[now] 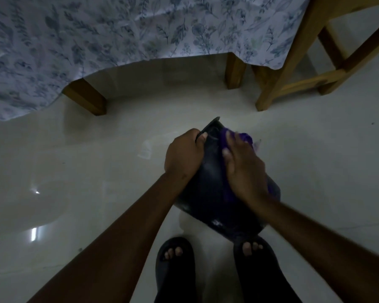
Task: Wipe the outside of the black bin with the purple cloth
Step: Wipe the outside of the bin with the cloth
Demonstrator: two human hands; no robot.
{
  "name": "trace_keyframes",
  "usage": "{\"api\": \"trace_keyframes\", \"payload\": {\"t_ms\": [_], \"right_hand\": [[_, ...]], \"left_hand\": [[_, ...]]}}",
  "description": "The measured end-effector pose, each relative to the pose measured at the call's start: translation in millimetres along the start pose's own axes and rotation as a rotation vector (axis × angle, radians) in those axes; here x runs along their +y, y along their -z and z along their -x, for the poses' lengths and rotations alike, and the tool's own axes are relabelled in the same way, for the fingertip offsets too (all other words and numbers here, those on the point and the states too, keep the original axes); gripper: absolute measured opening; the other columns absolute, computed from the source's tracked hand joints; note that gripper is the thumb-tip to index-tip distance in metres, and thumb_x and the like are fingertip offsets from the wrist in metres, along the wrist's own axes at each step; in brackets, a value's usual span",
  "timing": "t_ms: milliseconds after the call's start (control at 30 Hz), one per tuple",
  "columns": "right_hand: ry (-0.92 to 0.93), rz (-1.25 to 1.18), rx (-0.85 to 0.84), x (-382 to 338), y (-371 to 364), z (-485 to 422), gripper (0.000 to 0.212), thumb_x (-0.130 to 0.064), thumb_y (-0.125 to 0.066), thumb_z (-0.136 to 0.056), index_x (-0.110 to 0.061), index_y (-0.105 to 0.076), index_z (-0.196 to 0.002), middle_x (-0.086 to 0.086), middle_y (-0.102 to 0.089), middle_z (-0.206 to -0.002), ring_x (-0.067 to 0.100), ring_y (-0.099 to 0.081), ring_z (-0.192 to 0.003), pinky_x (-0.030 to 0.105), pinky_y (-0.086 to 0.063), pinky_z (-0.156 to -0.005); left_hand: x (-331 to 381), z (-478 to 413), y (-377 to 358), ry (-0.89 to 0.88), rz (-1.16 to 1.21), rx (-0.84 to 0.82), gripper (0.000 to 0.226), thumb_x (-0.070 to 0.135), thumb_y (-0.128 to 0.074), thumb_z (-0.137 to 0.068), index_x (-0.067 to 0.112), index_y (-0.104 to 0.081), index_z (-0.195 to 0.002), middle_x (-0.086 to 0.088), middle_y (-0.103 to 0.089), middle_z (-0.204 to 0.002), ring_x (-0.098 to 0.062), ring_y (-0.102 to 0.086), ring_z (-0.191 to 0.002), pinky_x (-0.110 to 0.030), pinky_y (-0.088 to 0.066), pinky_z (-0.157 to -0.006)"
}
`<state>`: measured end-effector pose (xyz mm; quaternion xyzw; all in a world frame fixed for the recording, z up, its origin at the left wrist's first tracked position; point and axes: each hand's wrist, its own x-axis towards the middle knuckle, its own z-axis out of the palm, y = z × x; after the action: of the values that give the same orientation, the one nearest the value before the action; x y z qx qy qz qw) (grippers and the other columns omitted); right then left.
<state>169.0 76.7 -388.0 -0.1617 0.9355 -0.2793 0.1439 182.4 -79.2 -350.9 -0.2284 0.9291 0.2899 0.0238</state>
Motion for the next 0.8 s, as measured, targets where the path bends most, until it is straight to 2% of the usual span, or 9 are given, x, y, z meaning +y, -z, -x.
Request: {"api": "trace_keyframes", "payload": {"t_ms": [100,267,367,433,467,533,600,700,800], "right_hand": [[-0.174,-0.122,-0.071,14,11,-7,0.053,-0.043,-0.019,-0.102,-0.027,-0.023,-0.153,0.000,-0.027,-0.160,0.022,-0.029,-0.146,0.043,-0.025,-0.118],[0.114,0.167,-0.031,-10,-14,61,0.055,-0.040,-0.023,-0.100,-0.028,-0.017,-0.153,0.003,-0.017,-0.163,0.029,-0.013,-0.149,0.048,-0.021,-0.115],[0.108,0.067,0.021,-6,-3,14,0.053,-0.039,-0.023,-0.102,-0.025,-0.025,-0.153,0.002,-0.025,-0.161,0.022,-0.020,-0.149,0.044,-0.022,-0.119],[0.013,-0.041,-0.088,10,6,-20,0.050,-0.039,-0.022,-0.103,-0.028,-0.028,-0.152,-0.001,-0.031,-0.159,0.019,-0.029,-0.146,0.041,-0.026,-0.118],[-0.059,-0.081,-0.193,18,7,-32,0.049,-0.041,-0.019,-0.103,-0.032,-0.028,-0.151,-0.003,-0.032,-0.158,0.019,-0.032,-0.144,0.041,-0.027,-0.117],[-0.178,-0.118,-0.336,26,7,-39,0.050,-0.045,-0.015,-0.103,-0.037,-0.028,-0.150,-0.005,-0.033,-0.157,0.023,-0.037,-0.141,0.043,-0.028,-0.116],[-0.185,-0.132,-0.270,22,4,-20,0.050,-0.041,-0.018,-0.103,-0.033,-0.028,-0.151,-0.002,-0.034,-0.157,0.025,-0.038,-0.140,0.043,-0.030,-0.115],[-0.016,0.021,-0.052,3,-6,39,0.056,-0.040,-0.020,-0.100,-0.023,-0.026,-0.153,0.003,-0.030,-0.159,0.027,-0.030,-0.145,0.044,-0.030,-0.115],[0.146,0.151,-0.027,-6,-14,55,0.056,-0.041,-0.020,-0.100,-0.024,-0.021,-0.154,0.003,-0.026,-0.160,0.028,-0.023,-0.148,0.046,-0.025,-0.115]], "left_hand": [[-3,2,3,0.057,-0.008,0.013,0.034,0.041,-0.040,-0.098,0.018,-0.054,-0.077,0.002,-0.058,-0.071,-0.020,-0.056,-0.067,-0.028,-0.036,-0.060],[4,-9,3,0.096,-0.014,-0.055,0.030,0.038,-0.043,-0.098,0.019,-0.056,-0.079,0.002,-0.059,-0.075,-0.020,-0.057,-0.070,-0.028,-0.037,-0.062],[3,-13,16,-0.003,0.109,-0.236,0.022,0.032,-0.050,-0.096,0.015,-0.061,-0.104,-0.001,-0.065,-0.096,-0.020,-0.060,-0.087,-0.030,-0.043,-0.072],[-9,-4,30,-0.015,0.270,-0.427,0.032,0.031,-0.056,-0.094,0.018,-0.056,-0.123,0.001,-0.064,-0.112,-0.016,-0.060,-0.099,-0.026,-0.047,-0.078],[-18,6,32,-0.001,0.289,-0.445,0.037,0.033,-0.058,-0.093,0.020,-0.053,-0.127,0.003,-0.062,-0.114,-0.014,-0.060,-0.101,-0.022,-0.046,-0.077],[-30,24,29,0.044,0.233,-0.318,0.032,0.035,-0.056,-0.094,0.019,-0.054,-0.121,0.006,-0.061,-0.104,-0.011,-0.060,-0.091,-0.011,-0.042,-0.068],[-28,25,22,0.062,0.144,-0.193,0.026,0.037,-0.055,-0.094,0.017,-0.057,-0.110,0.006,-0.060,-0.093,-0.007,-0.057,-0.076,-0.013,-0.038,-0.058],[-15,6,14,0.010,0.063,-0.150,0.026,0.038,-0.055,-0.093,0.015,-0.061,-0.102,0.004,-0.060,-0.087,-0.013,-0.055,-0.077,-0.023,-0.038,-0.067],[-10,-2,9,0.002,0.052,-0.137,0.026,0.036,-0.054,-0.094,0.013,-0.062,-0.099,0.002,-0.060,-0.085,-0.016,-0.055,-0.076,-0.026,-0.038,-0.067]]}}
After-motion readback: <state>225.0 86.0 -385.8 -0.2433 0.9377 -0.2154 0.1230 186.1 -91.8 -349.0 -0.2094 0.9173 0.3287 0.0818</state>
